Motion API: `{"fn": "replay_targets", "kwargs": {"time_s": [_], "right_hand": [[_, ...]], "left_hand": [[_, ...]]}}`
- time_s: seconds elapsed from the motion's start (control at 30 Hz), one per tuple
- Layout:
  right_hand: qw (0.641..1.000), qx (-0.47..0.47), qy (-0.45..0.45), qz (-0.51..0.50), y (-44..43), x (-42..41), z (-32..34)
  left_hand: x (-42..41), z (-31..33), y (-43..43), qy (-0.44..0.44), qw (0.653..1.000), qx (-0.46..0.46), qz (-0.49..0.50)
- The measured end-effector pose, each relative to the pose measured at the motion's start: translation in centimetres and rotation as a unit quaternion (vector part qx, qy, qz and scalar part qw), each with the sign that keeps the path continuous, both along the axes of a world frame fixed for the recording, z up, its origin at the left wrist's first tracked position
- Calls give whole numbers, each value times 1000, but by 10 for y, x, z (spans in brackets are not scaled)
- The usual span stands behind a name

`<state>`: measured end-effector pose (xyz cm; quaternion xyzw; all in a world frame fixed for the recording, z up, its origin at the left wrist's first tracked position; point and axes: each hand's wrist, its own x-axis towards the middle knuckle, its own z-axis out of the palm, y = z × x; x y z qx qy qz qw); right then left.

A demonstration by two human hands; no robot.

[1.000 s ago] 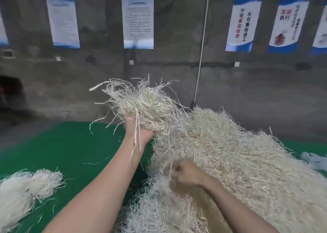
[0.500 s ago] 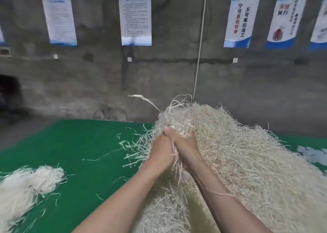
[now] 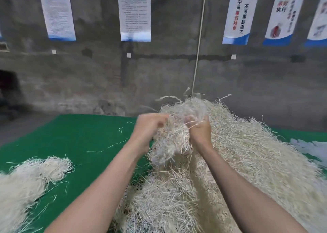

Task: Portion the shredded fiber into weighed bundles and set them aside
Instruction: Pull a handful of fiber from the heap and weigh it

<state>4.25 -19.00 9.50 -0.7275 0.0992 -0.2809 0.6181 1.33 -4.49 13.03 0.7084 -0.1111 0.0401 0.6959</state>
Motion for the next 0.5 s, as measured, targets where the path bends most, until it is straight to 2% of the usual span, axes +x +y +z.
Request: {"fn": "replay_targets", "kwargs": {"time_s": [0.07, 0.1, 0.2, 0.23, 0.27, 0.33, 0.37, 0.43, 0.5], "right_hand": [[990, 139, 31, 13, -2, -7, 5], [980, 194, 48, 12, -4, -8, 7], [921, 379, 43, 81, 3, -17, 16], [909, 401, 39, 109, 9, -21, 16], [908, 394, 45, 131, 18, -25, 14], [946, 297, 80, 105, 38, -34, 6], [963, 238, 72, 100, 45, -39, -3], [978, 144, 70, 131, 54, -56, -23], [981, 56, 100, 154, 59, -70, -40]], "left_hand": [[10, -4, 12, -27, 989, -66, 130], [13, -10, 16, -20, 985, -93, 146], [2, -43, 12, 110, 972, -196, 63], [-1, -54, 8, 148, 962, -230, 17], [-6, -63, 4, 173, 951, -255, -31], [-18, -70, -8, 170, 933, -302, -95], [-23, -70, -13, 154, 941, -287, -96], [-28, -71, -16, 150, 961, -229, -43], [-25, -72, -5, 180, 960, -213, 26]]}}
